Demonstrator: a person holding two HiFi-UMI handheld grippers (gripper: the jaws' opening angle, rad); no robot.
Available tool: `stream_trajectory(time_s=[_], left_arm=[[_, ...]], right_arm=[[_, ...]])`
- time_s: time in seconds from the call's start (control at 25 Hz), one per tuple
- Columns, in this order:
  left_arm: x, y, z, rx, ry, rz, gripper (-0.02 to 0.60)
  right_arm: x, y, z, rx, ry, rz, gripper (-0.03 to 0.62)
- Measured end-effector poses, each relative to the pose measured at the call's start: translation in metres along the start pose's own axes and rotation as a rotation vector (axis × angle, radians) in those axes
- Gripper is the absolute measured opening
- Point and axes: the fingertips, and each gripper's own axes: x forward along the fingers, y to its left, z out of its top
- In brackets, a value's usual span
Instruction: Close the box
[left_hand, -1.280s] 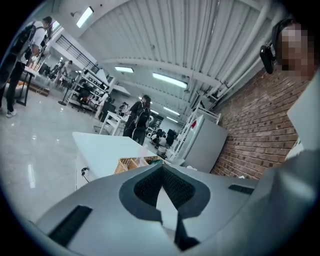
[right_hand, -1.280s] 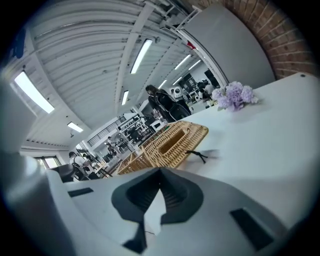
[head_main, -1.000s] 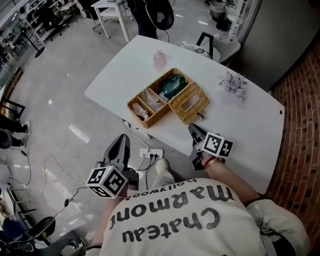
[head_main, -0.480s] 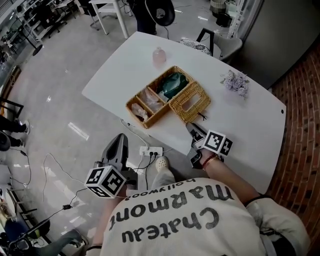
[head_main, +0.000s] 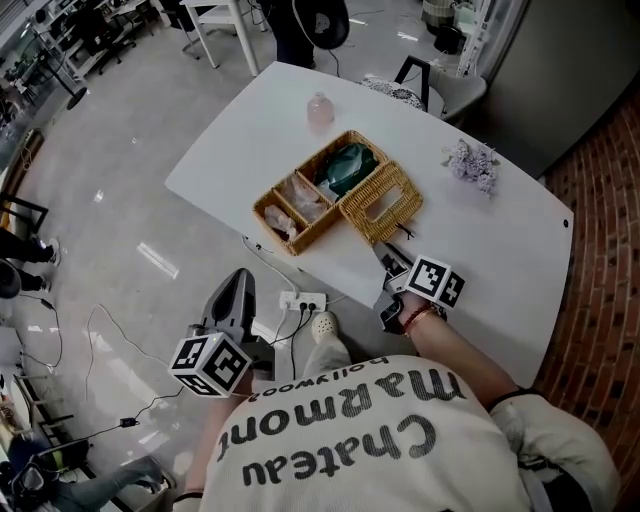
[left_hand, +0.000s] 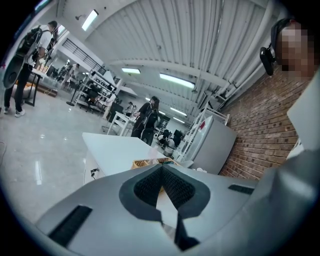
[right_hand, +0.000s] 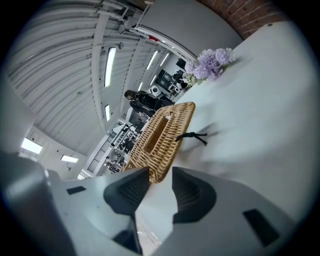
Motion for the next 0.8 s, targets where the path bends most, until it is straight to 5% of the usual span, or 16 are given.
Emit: stream_trajectory(time_s=[0.8], left_arm=[[0.0025, -0.0049, -0.001, 0.008, 0.002, -0.001, 0.002]], right_arm=[[0.0079, -0.0073, -0.0041, 0.056, 0.028, -0.002, 0.137]])
